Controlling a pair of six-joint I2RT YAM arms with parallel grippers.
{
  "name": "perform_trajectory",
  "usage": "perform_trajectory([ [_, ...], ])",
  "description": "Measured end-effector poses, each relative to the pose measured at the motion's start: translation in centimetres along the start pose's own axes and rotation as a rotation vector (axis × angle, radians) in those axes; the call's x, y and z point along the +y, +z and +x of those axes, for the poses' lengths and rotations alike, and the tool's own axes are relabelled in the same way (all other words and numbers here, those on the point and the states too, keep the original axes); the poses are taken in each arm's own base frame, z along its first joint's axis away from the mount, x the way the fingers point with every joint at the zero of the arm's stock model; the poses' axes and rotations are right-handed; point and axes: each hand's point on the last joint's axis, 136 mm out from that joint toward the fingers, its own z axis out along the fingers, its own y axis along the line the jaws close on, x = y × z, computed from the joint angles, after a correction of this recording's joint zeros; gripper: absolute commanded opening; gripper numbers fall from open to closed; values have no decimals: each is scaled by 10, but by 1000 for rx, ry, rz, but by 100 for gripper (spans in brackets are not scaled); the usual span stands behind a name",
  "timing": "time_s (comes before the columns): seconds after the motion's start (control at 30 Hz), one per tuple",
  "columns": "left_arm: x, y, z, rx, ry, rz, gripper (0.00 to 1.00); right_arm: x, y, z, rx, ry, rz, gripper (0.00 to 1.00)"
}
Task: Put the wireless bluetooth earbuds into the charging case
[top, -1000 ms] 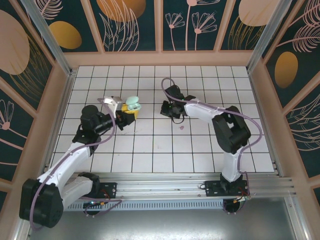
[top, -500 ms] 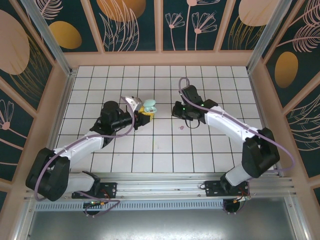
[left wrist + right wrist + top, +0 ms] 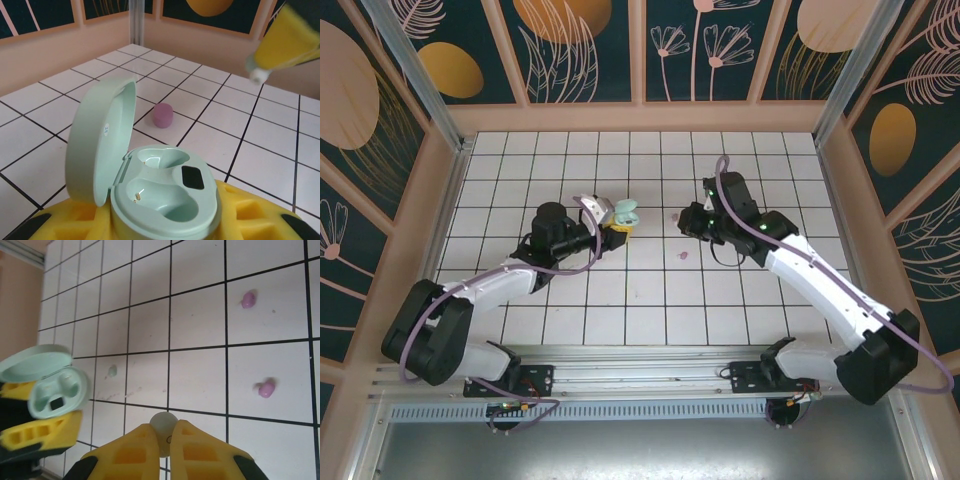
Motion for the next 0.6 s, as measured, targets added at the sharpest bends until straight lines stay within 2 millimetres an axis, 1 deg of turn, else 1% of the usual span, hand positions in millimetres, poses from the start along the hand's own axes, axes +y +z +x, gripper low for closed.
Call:
perform_trajectory([
  [0.1,3,3,4,12,11,-8,22,4,-11,-2,-22,-5,-23,7],
  [0.23,7,8,4,13,27,-13,22,8,-17,-2,-29,-11,-35,7],
  [0.33,10,12,2,3,40,-16,22,13,-18,3,-15,-24,-42,7],
  [0.4,11,15,0,-3,47,-16,22,20,-18,6,-5,-37,-54,7],
  [0.6,4,20,-6,-18,71,0,22,39,-8,6,22,-72,-71,7],
])
